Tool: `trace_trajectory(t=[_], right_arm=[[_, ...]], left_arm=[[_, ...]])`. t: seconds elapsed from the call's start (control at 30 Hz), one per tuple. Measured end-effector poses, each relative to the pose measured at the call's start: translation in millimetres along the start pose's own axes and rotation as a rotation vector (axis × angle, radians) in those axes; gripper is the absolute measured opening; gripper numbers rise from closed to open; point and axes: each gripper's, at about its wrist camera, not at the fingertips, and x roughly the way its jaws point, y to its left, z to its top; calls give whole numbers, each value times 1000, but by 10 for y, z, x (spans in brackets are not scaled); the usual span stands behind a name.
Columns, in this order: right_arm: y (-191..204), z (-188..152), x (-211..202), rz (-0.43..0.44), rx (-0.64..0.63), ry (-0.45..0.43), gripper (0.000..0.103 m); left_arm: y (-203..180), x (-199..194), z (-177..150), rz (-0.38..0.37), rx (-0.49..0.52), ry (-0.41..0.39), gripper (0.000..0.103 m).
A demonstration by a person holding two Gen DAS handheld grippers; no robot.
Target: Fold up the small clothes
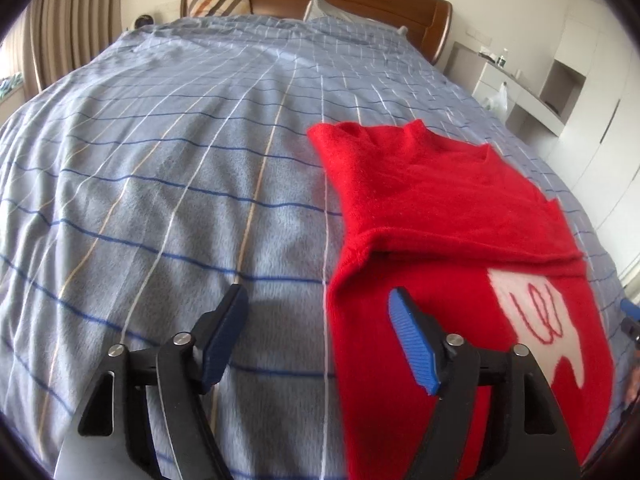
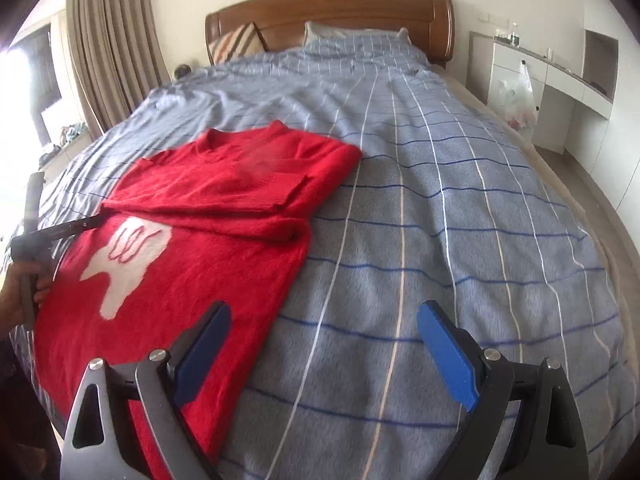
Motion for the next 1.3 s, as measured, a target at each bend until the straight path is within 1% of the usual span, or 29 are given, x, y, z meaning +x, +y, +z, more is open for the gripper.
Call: trace_trajectory(t=[0.07, 0.17, 0.27, 0.3, 0.37, 0.47, 0.5, 0.53, 0.57, 0.63, 0.7, 0.77, 0.83, 0.87, 0.9, 0.93, 0.97, 1.07, 1.13, 1.2, 1.3], right_arm=[[23, -247, -77, -5, 8, -10, 93], [-38, -570, -157, -13, 60, 14, 93], [-104, -761, -360, -8, 140, 8, 93], [-109, -789, -460, 18, 174, 1, 93], [-43, -805, -633, 111, 214, 5, 93], [257, -827, -747, 274, 174, 84, 93], [363, -852, -740, 315, 158, 121, 93], [472, -892, -716, 343, 144, 164, 93], [564, -936, -678, 359, 139, 204, 93], [671, -1024, -563, 382, 160, 261, 92], [738, -1082, -456, 384, 180, 282, 86], [769, -1112, -360, 375, 214, 285, 76], [770, -1180, -267, 360, 255, 309, 71], [766, -1203, -213, 351, 270, 324, 62], [770, -1223, -187, 349, 274, 333, 51], [766, -1228, -176, 347, 274, 337, 19], [740, -1226, -187, 349, 288, 331, 5], [679, -1166, -333, 378, 308, 298, 4], [636, -1089, -483, 403, 321, 266, 4], [578, -970, -609, 431, 343, 220, 4], [499, -679, -671, 457, 355, 131, 4]], left_arm=[[27, -215, -153, -40, -19, -1, 80], [96, -562, -456, -71, -60, 16, 80], [190, -909, -803, -89, -124, 51, 80], [208, -984, -923, -93, -144, 76, 80], [167, -1075, -1161, -107, -159, 132, 80], [-5, -1110, -1396, -126, -117, 187, 77], [-76, -1110, -1440, -136, -98, 196, 73], [-132, -1091, -1467, -146, -80, 202, 70], [-167, -1058, -1484, -146, -65, 210, 68], [-178, -989, -1524, -144, -69, 231, 56], [-165, -970, -1540, -154, -96, 235, 53], [-173, -996, -1575, -154, -90, 241, 45], [-184, -993, -1591, -172, -95, 260, 25], [-202, -984, -1621, -178, -95, 273, 18], [-224, -970, -1636, -181, -89, 286, 5], [-245, -975, -1650, -174, -80, 286, 4], [-259, -991, -1648, -167, -75, 281, 3], [-234, -1098, -1621, -199, -111, 263, 1], [-178, -1220, -1578, -244, -154, 247, 1], [-128, -1366, -1468, -290, -191, 199, 1], [-58, -1457, -1142, -347, -240, 116, 1]])
